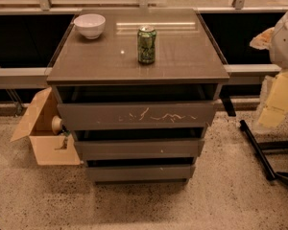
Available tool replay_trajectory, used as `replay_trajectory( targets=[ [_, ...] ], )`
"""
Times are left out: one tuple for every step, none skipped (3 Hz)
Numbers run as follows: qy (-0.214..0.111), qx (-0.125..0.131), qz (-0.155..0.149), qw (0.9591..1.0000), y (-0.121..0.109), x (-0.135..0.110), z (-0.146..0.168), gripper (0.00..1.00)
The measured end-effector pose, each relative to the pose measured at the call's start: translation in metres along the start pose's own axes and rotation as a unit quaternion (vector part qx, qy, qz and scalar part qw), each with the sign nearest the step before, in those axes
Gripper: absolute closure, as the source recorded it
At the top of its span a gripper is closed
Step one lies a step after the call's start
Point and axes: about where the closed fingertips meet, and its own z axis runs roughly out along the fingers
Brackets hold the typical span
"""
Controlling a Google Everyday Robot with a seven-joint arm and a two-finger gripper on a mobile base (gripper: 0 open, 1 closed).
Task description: Open top drawer
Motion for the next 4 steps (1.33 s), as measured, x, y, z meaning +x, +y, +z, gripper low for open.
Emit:
replay_trajectory(
  targets=[
    [-0.041,-0.011,-0.045,0.9981,0.003,-0.003,0.042,0.00],
    [-0.092,-0.042,-0.073,0.9922,0.005,-0.007,0.093,0.00],
    [-0.134,-0.080,-0.086,0.9840,0.014,-0.009,0.142,0.00],
    [-0.169,-0.106,-0.094,0.9754,0.027,-0.013,0.180,0.00]
  ],
)
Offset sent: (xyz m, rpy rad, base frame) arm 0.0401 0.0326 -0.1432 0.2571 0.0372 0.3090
